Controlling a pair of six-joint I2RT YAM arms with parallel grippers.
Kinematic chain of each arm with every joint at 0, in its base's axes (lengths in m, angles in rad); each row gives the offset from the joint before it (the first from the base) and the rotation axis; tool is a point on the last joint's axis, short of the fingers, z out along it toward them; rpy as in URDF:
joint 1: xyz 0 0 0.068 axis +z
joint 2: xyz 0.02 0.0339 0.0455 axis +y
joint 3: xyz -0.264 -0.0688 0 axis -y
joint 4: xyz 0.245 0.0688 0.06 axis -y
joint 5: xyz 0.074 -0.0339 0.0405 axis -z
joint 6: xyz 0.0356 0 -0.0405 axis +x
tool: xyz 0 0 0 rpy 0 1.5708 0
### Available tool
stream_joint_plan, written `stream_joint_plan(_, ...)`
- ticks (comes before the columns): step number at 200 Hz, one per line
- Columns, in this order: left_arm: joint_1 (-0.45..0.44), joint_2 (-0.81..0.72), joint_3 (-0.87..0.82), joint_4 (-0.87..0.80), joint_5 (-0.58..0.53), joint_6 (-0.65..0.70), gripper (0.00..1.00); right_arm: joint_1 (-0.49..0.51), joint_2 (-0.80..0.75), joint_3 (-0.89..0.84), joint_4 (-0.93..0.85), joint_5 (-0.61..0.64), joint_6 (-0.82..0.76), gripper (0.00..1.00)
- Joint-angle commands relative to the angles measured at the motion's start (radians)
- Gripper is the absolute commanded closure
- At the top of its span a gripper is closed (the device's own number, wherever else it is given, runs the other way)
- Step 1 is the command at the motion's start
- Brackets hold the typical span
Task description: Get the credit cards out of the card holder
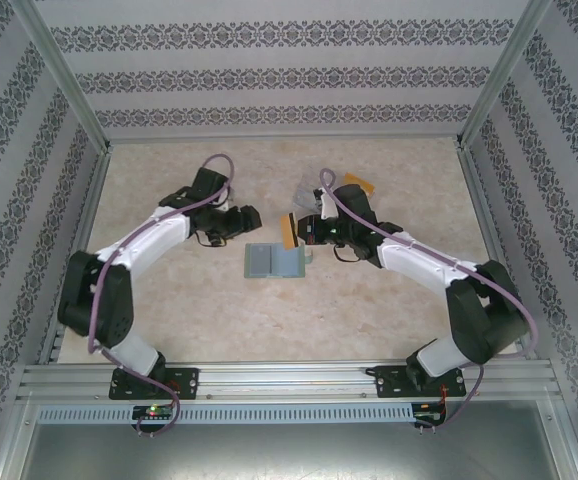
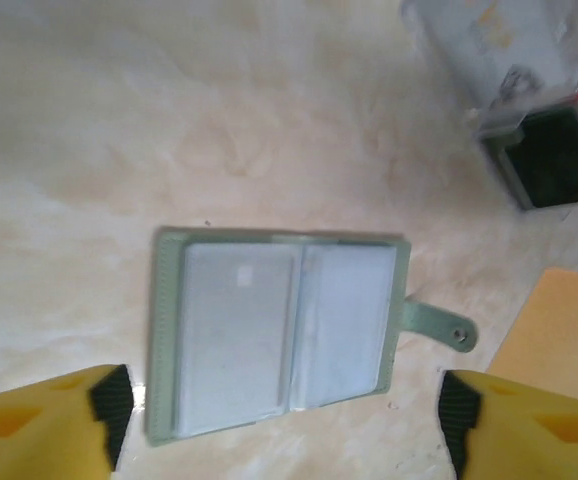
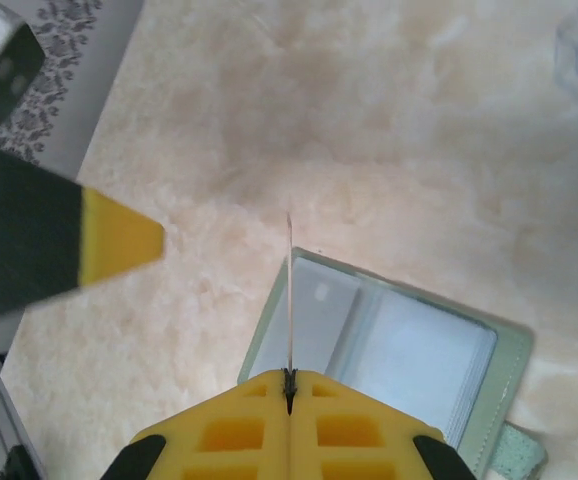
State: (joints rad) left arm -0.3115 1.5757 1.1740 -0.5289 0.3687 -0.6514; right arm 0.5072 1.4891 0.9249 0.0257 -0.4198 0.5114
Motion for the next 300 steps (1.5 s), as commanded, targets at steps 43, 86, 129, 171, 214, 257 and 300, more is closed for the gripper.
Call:
stream_joint_plan(43, 0.137, -0.243, -0.087, -0.191, -0.148, 0.114, 0.00, -0.081, -0.073, 0.182, -0.194, 0.157, -0.363, 1.00)
stream_joint_plan(86, 0.231, -0.334, -0.103, -0.231, -0.169, 0.191, 0.01, -0.189, -0.043, 0.322, -0.337, 0.231, -0.521, 1.00)
stream_joint_plan(129, 0.247, -0.340, -0.114, -0.217, -0.170, 0.185, 0.00, -0.314, 0.039, 0.491, -0.488, 0.175, -0.671, 1.00)
stream_joint_plan(171, 0.248, -0.333, -0.132, -0.203, -0.155, 0.180, 0.01, -0.385, 0.229, 0.708, -0.701, 0.152, -0.835, 1.00)
stream_joint_plan(214, 0.249, -0.312, -0.133, -0.192, -0.148, 0.183, 0.01, -0.382, 0.341, 0.856, -0.840, 0.111, -0.932, 1.00)
stream_joint_plan(257, 0.256, -0.271, -0.124, -0.193, -0.151, 0.186, 0.00, -0.360, 0.430, 0.959, -0.909, 0.172, -1.013, 1.00)
stream_joint_plan(300, 0.262, -0.249, -0.130, -0.186, -0.146, 0.185, 0.00, -0.362, 0.535, 1.100, -1.051, 0.185, -1.122, 1.00)
